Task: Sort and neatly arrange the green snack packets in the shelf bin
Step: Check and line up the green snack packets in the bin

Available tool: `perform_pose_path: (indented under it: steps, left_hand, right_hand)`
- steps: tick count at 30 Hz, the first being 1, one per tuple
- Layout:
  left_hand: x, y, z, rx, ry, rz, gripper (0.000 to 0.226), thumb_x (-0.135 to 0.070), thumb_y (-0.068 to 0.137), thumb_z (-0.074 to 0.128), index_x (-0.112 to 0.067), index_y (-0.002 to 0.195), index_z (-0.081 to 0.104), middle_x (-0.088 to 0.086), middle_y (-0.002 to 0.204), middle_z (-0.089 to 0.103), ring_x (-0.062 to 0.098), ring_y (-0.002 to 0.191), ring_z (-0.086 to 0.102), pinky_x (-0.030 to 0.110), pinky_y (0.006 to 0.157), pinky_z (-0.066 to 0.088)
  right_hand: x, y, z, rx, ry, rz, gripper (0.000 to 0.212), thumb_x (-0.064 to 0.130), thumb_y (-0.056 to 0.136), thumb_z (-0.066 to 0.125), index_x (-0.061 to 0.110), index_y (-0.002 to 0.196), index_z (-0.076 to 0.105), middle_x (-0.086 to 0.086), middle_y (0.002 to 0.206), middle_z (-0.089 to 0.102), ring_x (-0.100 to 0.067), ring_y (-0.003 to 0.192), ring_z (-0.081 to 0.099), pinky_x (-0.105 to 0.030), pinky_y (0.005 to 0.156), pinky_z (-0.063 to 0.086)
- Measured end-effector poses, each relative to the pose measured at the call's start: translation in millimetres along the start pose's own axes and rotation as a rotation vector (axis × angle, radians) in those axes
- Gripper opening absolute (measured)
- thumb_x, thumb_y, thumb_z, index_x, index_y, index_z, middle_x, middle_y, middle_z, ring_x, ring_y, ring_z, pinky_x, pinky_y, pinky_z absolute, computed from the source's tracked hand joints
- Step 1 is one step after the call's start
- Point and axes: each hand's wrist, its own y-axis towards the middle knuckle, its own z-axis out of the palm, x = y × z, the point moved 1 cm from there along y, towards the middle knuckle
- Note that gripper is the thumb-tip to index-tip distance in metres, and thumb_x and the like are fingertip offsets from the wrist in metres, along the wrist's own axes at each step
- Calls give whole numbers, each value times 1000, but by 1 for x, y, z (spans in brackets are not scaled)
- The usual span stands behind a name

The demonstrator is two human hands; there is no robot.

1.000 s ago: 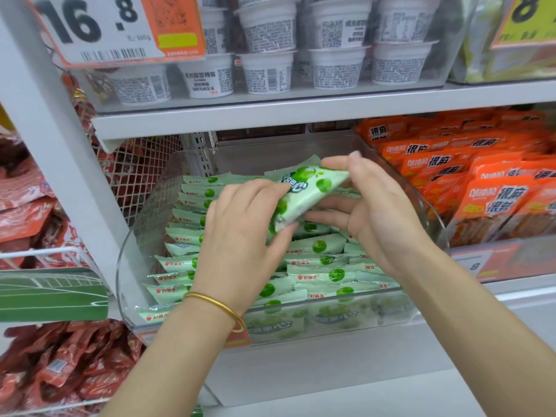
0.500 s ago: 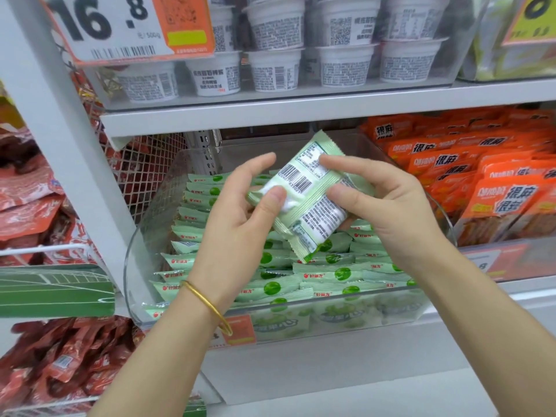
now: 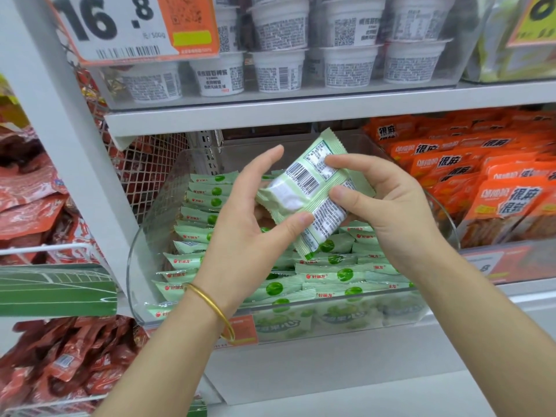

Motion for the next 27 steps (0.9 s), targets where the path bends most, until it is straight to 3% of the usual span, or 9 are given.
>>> perform_pose_path:
  steps: [3,7,9,11,14,18,22,25,27]
  left_hand:
    - [-1,-1,3,-2,0,-23,66,-21,76,71,-47,129,40,-9,125,57,14,106,61,37,91,52]
    - [2,2,5,-126,-190,-174,56,-5,85,64,-33,129,43,-12,108,57,-4,74,65,9,59,48]
    - [6,5,3,-210,-193,-239,48,-15,86,64,-38,123,44,-1,115,56,3,79,64,13,58,48]
    - [12,8,1,-282,-204,-291,37,-21,86,64,-38,115,48,0,119,55,9,93,61,23,71,52]
    - [18,11,0,-325,-220,-346,24,-21,88,63,-33,105,53,2,116,56,18,108,56,44,90,51]
    - [21,18,-3,-301,-267,-391,7,-18,90,59,-17,96,62,4,105,61,16,93,59,28,67,53]
    - [18,22,1,-254,-343,-486,20,-21,96,49,-7,91,64,10,94,65,13,70,62,20,58,54]
    - [12,23,3,-221,-370,-499,26,-27,99,42,-11,93,61,14,93,68,15,67,65,21,55,53]
    - [13,23,3,-185,-136,-441,26,-30,99,40,-16,97,62,9,97,69,13,69,64,26,58,51]
  right_hand:
    - [0,0,1,-36,-7,21,32,0,77,68,25,98,70,4,110,66,-8,82,64,-26,62,55]
    - [0,-1,1,-69,-61,60,20,19,83,64,27,100,72,-1,110,68,-8,84,64,-24,65,55]
    - [-1,1,0,-45,-41,107,24,29,92,52,25,101,74,2,108,69,-13,88,65,-28,64,55]
    - [-3,4,-4,14,19,163,34,15,94,42,21,103,74,0,110,69,-24,92,66,-36,67,55]
    - [-6,5,-11,136,-2,200,56,3,67,40,24,108,72,-6,122,64,-30,98,66,-40,76,53]
    - [-3,4,-8,110,-323,37,53,-10,76,64,33,106,69,3,115,56,-11,103,59,-27,83,53]
    - [1,8,-9,51,-615,-114,25,17,74,77,34,89,68,12,122,45,-3,117,44,-13,98,36]
    - [3,11,-10,32,-511,-132,12,17,79,73,25,86,67,15,100,63,1,96,57,-20,86,46]
    - [2,12,-8,-1,-454,-134,13,16,82,70,27,87,66,14,81,66,3,77,59,-16,71,48]
